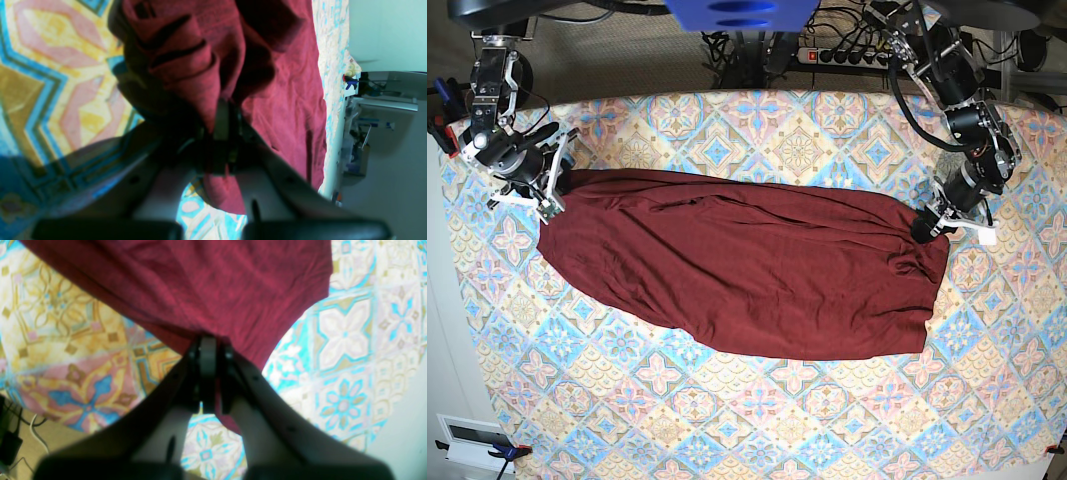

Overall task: Layout the t-shirt on the table in an organized manner, then fold the t-shirt properly
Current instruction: 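Hold both shirt ends and stretch the shirt lengthwise, then lift both shirt ends and pull them apart, spreading the shirt flat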

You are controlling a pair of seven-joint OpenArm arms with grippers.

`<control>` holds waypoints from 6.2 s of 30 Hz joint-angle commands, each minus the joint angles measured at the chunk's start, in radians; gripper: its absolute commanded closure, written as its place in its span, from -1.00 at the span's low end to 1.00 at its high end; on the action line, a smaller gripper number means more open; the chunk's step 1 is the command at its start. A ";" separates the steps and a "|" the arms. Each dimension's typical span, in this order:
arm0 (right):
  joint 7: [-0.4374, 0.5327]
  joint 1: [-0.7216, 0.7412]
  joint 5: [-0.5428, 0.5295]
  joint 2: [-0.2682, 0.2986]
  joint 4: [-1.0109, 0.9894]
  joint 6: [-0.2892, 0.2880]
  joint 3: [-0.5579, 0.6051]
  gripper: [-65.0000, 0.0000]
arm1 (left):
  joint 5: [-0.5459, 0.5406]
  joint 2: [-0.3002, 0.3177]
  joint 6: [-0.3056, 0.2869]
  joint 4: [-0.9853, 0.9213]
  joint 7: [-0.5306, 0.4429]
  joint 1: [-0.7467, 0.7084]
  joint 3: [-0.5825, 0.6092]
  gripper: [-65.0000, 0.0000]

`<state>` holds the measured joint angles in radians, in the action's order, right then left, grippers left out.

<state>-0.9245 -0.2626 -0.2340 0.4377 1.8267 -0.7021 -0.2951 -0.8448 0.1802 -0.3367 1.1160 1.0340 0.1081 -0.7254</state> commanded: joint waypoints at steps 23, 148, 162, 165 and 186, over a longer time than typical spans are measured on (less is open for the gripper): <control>0.002 0.113 0.238 0.052 0.043 0.004 0.086 0.55 | -0.001 0.002 0.011 -0.001 0.015 -0.005 0.002 1.00; -0.285 0.036 -0.597 -0.150 -0.347 0.004 -0.504 1.00 | -0.084 0.089 0.008 0.267 0.078 -0.281 -0.006 1.00; -0.285 -0.051 -0.594 -0.145 -0.289 0.004 -0.470 1.00 | -0.166 0.123 0.009 0.410 0.078 -0.497 -0.086 1.00; -0.284 -0.056 -0.592 -0.145 -0.289 0.004 -0.454 1.00 | -0.166 0.121 0.009 0.411 0.078 -0.525 -0.116 1.00; -0.281 -0.082 -0.591 -0.145 -0.269 0.004 -0.458 0.69 | -0.166 0.121 0.012 0.411 0.079 -0.555 -0.110 0.67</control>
<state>-1.2205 -0.3462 -0.8112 0.2699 1.5360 -0.6956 -0.7414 -0.9985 0.2829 -0.3222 1.5108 1.1240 -0.4416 -0.8291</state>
